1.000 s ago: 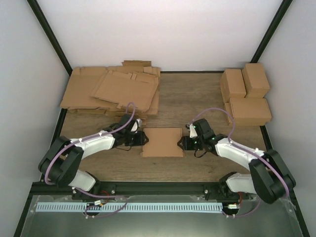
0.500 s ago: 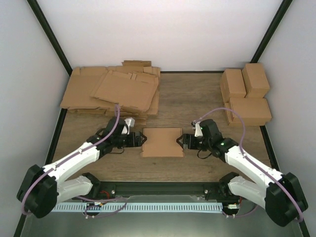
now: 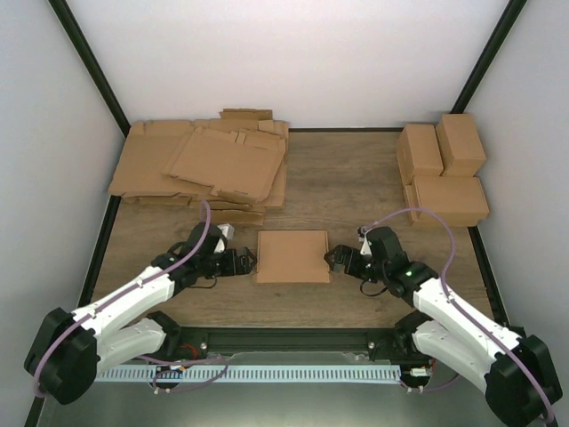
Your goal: Fold the paper box
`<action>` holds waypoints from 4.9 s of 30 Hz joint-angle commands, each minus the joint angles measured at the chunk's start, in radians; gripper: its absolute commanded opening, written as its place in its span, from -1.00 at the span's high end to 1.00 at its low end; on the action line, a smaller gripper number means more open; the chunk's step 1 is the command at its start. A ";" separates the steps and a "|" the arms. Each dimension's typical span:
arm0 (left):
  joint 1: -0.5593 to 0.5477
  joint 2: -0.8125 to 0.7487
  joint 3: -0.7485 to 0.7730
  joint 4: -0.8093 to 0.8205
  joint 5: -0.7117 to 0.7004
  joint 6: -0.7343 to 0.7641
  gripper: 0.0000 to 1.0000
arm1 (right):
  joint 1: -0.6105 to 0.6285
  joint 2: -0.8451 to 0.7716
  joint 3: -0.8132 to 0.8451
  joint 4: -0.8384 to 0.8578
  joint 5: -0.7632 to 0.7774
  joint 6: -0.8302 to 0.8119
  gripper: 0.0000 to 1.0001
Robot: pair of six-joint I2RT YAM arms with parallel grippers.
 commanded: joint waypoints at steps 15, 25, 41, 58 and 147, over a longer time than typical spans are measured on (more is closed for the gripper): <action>-0.005 0.025 -0.137 0.260 0.158 -0.093 -0.69 | 0.006 0.020 -0.048 0.083 -0.200 -0.039 -0.79; -0.006 0.141 -0.118 0.319 0.187 -0.082 -0.41 | 0.006 0.162 -0.008 0.127 -0.231 -0.101 -0.71; -0.010 0.320 -0.033 0.370 0.260 -0.114 -0.23 | 0.006 0.312 0.038 0.173 -0.148 -0.110 -0.58; -0.029 0.335 0.045 0.324 0.294 -0.115 -0.21 | 0.006 0.371 0.095 0.207 -0.305 -0.126 -0.38; 0.013 0.185 0.219 0.118 0.280 -0.320 -0.41 | 0.006 0.178 0.262 -0.006 -0.198 -0.002 -0.91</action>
